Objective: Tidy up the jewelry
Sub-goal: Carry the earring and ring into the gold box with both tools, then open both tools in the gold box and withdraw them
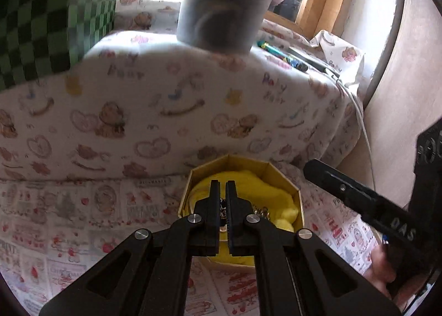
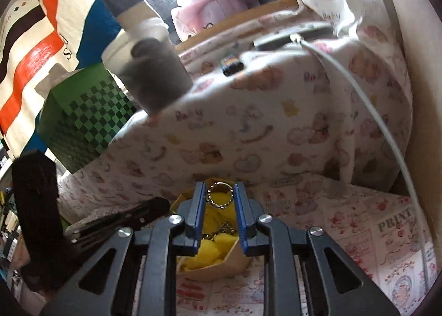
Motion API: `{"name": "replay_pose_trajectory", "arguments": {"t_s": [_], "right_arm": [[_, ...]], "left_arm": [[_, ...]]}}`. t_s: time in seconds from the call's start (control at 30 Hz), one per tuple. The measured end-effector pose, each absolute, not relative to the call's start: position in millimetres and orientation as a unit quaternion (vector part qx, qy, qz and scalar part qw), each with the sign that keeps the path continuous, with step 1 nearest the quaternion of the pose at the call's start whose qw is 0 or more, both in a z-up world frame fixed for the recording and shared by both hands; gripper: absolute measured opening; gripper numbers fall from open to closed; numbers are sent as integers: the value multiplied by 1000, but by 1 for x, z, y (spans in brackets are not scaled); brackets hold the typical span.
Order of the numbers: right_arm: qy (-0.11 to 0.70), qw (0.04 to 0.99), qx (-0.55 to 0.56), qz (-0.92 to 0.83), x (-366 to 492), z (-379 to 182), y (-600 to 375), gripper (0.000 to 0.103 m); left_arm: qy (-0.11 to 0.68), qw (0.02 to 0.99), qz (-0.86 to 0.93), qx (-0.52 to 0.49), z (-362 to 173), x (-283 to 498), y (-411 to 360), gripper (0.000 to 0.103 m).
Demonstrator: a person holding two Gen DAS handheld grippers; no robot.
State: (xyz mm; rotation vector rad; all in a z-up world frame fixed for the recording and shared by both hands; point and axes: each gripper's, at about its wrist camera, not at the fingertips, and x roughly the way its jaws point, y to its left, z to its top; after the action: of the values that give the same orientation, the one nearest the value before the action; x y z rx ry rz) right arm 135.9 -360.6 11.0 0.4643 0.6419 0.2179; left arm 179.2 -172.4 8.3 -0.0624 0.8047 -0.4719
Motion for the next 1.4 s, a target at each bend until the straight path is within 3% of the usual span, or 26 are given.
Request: {"name": "replay_pose_trajectory", "arguments": {"t_s": [0.2,0.57,0.73,1.0,1.07,1.23,1.3,1.37,1.4], "right_arm": [[322,913,221,117,142,3,-356,19],[348,911,191,112,149,-5,-340,20],[345,909,200,118,147,-3,-342,22],[320,923,184,109,136,15,-340,26],[315,929,165,100,132,22,-334,26],[278,947,129,95,112,46,-315,32],[261,952,126,96,102,57,-310,35],[246,956,125,98,93,66,-305,38],[237,959,122,98,87,72,-302,43]], "left_arm": [[354,905,-237,-19,11,172,-168,3],[361,903,-232,-12,5,175,-178,3],[357,905,-231,-17,9,173,-175,11],[277,944,-177,1,65,136,-146,13],[253,957,-141,-5,82,122,-133,24],[206,972,-115,2,118,92,-108,30],[187,976,-106,17,128,79,-102,39],[169,981,-97,22,136,66,-95,61],[159,983,-91,23,140,59,-90,66]]}}
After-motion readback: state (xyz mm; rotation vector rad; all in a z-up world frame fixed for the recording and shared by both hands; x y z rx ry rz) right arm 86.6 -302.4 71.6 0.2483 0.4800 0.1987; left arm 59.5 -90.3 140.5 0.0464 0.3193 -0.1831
